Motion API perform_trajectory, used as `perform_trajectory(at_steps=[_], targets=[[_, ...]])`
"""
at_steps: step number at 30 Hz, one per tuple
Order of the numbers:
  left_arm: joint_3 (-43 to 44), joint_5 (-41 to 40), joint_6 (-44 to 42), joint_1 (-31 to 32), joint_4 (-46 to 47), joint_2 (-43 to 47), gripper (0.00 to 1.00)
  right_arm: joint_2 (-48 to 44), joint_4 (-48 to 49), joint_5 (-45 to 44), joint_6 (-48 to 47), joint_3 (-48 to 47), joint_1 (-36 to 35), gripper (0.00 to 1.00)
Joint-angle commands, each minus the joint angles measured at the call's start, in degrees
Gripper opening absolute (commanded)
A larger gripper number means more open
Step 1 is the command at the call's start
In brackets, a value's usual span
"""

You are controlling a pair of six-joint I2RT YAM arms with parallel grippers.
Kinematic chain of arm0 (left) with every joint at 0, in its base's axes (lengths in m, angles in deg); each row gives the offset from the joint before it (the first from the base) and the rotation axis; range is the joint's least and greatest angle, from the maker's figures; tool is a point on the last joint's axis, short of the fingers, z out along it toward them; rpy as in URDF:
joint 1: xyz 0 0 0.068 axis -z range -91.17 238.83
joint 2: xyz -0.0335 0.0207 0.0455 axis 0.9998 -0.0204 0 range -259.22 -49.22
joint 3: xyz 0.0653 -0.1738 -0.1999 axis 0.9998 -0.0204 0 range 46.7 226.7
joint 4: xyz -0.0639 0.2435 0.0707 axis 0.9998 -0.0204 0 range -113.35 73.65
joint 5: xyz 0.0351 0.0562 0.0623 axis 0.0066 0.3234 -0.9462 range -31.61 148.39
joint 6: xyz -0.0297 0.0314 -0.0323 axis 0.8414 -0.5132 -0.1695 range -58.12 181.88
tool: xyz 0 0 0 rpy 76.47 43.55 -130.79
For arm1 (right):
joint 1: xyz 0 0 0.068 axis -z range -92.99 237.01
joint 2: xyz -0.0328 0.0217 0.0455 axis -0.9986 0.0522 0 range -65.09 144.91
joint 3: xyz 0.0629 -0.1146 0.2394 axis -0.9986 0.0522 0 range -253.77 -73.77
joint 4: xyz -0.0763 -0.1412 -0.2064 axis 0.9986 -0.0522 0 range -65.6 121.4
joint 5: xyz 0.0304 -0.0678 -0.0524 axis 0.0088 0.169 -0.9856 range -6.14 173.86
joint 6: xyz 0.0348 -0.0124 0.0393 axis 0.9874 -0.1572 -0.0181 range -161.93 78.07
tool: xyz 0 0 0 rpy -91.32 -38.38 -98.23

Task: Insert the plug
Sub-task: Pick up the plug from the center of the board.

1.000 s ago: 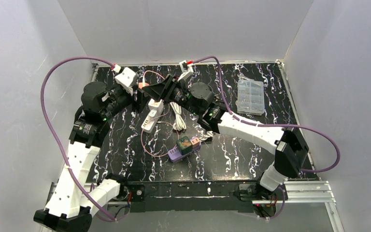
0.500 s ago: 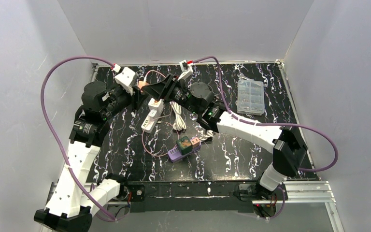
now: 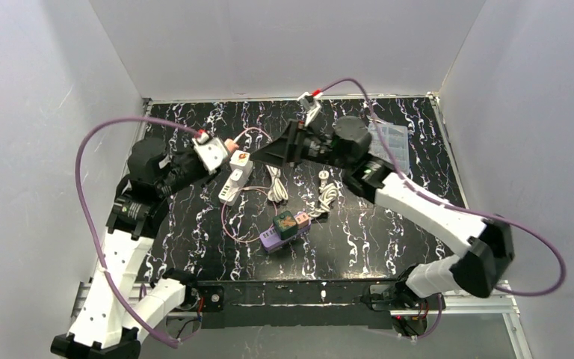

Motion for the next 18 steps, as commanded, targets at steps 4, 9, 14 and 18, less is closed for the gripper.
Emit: perform_trajectory(at_steps=[4,9,14,18], targets=[[-10.09,7.08,-31.19,-0.05,4.75,10.57,0.0,-11.17,-17.53,21.65,-11.03,-1.83,2.32,0.88],[-16.36,11.48,-45.2,-0.05,7.96,15.3,0.0,-12.5,-24.68,21.88,-15.57,-5.12,3.18,0.87],[-20.87,20.1,-63.32,-0.1,7.57,19.91,0.0,-7.7,-29.23,18.28,-16.78,-10.0,6.73,0.88],[-22.23,29.25,-80.25,-0.12,1.39,22.64,0.0,-2.75,-21.35,22.25,-9.66,-8.12,7.33,0.85]])
